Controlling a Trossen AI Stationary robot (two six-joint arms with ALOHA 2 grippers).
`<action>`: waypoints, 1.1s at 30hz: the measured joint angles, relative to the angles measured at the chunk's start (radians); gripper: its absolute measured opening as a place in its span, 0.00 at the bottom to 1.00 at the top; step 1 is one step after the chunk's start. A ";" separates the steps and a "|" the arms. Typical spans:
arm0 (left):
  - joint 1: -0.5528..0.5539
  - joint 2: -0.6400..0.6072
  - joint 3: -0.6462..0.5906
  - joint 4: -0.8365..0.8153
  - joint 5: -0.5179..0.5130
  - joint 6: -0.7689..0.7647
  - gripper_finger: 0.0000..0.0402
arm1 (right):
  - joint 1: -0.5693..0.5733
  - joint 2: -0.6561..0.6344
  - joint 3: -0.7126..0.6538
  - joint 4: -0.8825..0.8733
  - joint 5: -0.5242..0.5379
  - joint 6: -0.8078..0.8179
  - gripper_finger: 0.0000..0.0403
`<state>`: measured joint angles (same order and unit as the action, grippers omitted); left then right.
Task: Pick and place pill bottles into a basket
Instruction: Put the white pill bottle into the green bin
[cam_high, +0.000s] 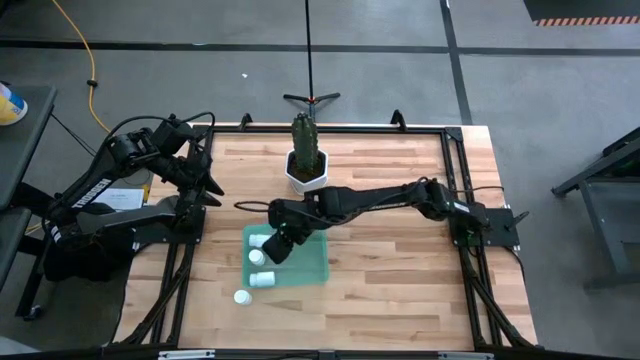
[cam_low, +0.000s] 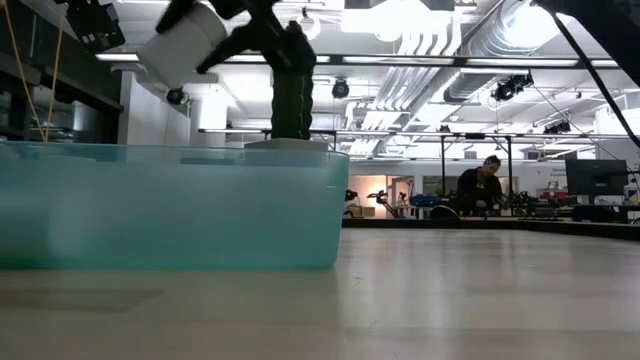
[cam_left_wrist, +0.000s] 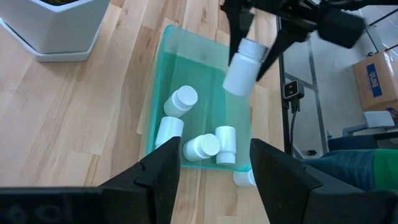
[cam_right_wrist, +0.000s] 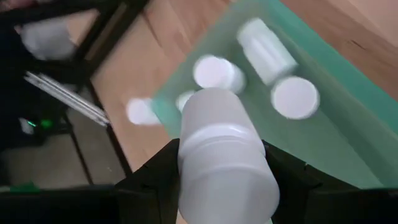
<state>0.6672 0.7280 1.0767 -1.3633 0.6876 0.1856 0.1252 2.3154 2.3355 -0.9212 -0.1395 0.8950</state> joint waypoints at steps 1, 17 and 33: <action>0.000 0.000 0.000 0.000 0.000 0.000 0.56 | -0.002 0.000 -0.001 -0.017 -0.009 -0.015 0.42; 0.000 0.000 0.000 0.000 -0.009 -0.013 0.56 | -0.015 -0.002 -0.001 -0.343 0.058 -0.259 0.41; 0.000 0.000 0.000 0.000 -0.009 -0.042 0.56 | -0.031 0.093 -0.001 -0.382 0.060 -0.361 0.41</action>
<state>0.6670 0.7278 1.0767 -1.3632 0.6790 0.1431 0.0940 2.4079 2.3341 -1.3031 -0.0797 0.5339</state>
